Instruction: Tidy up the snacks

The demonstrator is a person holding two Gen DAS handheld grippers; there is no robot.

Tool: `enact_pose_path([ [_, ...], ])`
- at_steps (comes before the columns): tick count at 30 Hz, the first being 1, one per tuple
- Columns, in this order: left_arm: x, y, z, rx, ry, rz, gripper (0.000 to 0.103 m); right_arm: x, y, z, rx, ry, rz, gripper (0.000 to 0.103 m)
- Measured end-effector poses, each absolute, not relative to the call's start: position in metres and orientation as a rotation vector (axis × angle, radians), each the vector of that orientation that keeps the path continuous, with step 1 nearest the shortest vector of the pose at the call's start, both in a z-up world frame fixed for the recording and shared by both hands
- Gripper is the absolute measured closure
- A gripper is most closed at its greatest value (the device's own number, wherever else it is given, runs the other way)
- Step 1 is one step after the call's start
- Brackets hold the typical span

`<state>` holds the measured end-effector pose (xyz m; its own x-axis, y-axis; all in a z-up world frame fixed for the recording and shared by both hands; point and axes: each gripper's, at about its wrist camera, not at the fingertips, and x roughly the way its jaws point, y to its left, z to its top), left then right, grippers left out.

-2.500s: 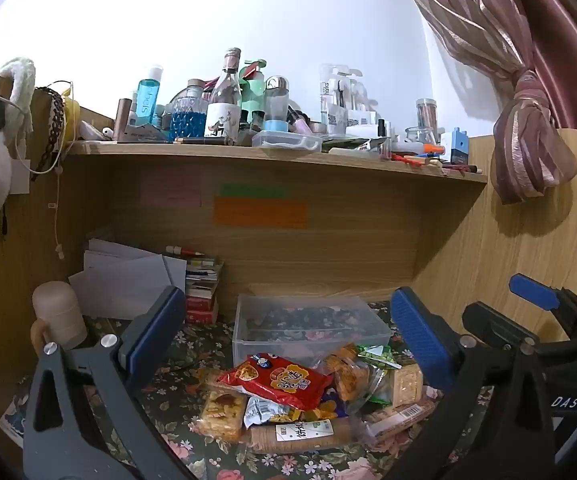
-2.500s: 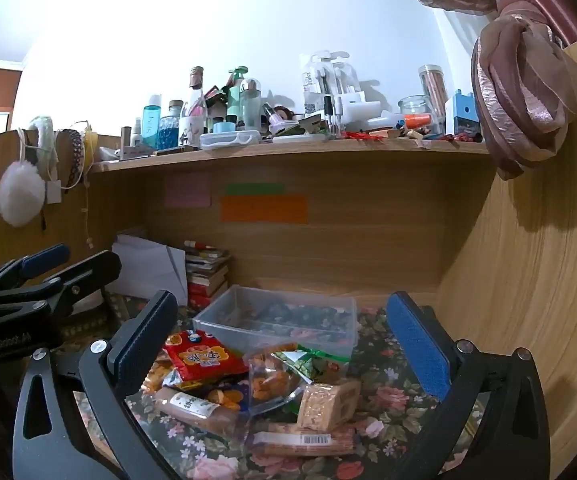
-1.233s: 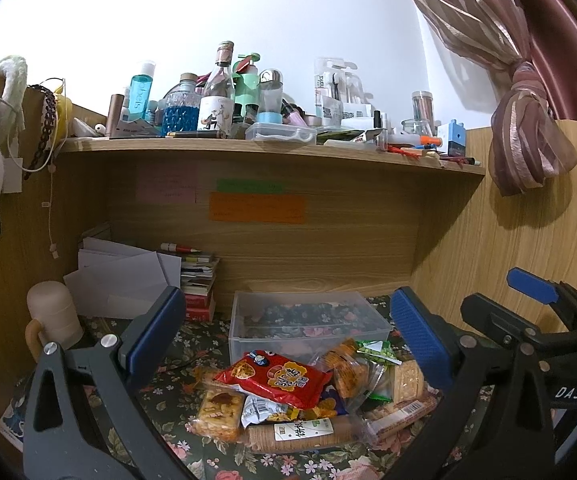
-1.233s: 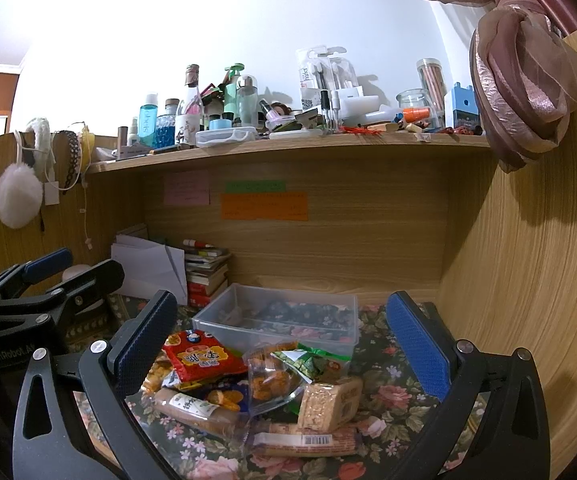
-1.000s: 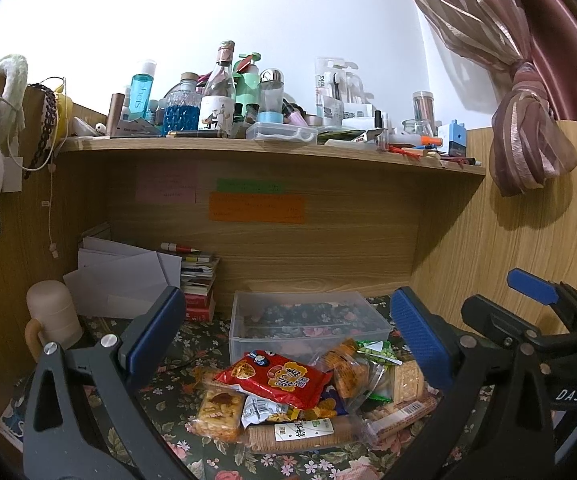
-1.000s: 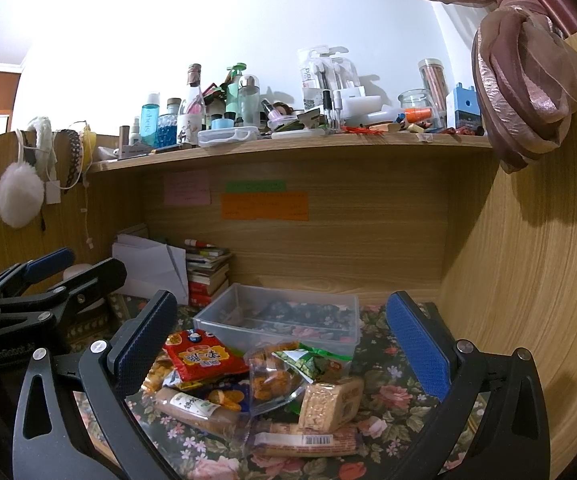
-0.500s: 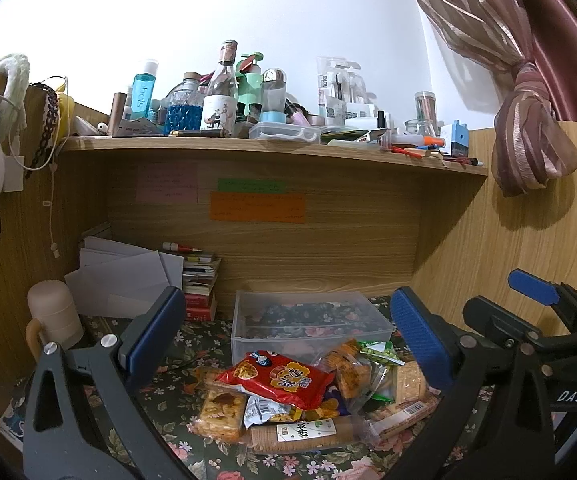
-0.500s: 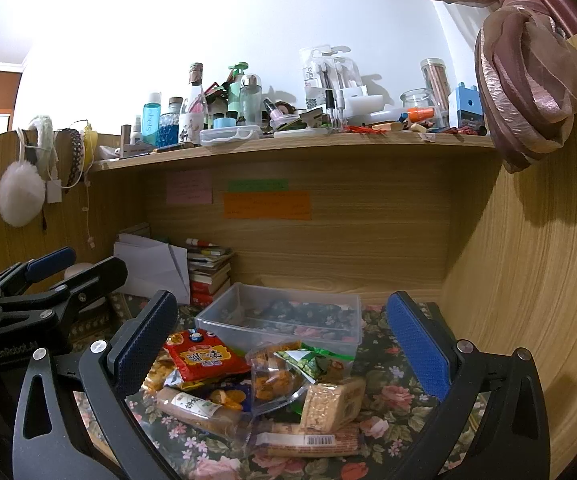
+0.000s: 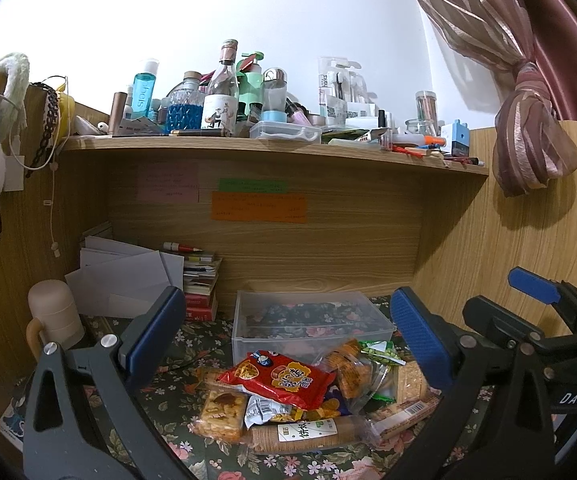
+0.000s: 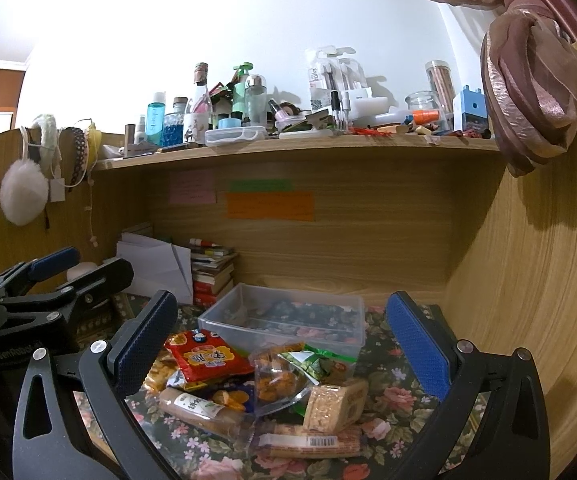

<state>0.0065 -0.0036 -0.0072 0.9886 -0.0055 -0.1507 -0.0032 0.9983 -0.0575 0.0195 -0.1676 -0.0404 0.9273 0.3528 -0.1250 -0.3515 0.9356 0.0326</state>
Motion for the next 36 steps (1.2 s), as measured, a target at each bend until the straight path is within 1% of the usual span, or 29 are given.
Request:
enact_pose_path([
  [10, 0.007, -0.002, -0.009, -0.055, 0.155, -0.001, 0.0, 0.02, -0.163, -0.04, 0.002, 0.132, 0.369, 0.0],
  [16, 0.02, 0.004, -0.019, -0.042, 0.195, -0.009, 0.0, 0.033, -0.168, -0.048, 0.006, 0.168, 0.378, 0.0],
  [20, 0.039, 0.009, -0.035, -0.044, 0.274, -0.014, 0.0, 0.05, -0.175, -0.064, 0.004, 0.247, 0.368, 0.0],
  [27, 0.078, 0.02, -0.079, -0.07, 0.459, -0.032, 0.0, 0.085, -0.188, -0.102, 0.014, 0.432, 0.361, 0.0],
  [31, 0.101, 0.027, -0.1, -0.084, 0.533, -0.016, 0.001, 0.101, -0.189, -0.121, 0.01, 0.505, 0.366, 0.0],
  [36, 0.124, 0.03, -0.113, -0.103, 0.61, -0.037, 0.0, 0.117, -0.188, -0.137, 0.013, 0.571, 0.378, 0.0],
])
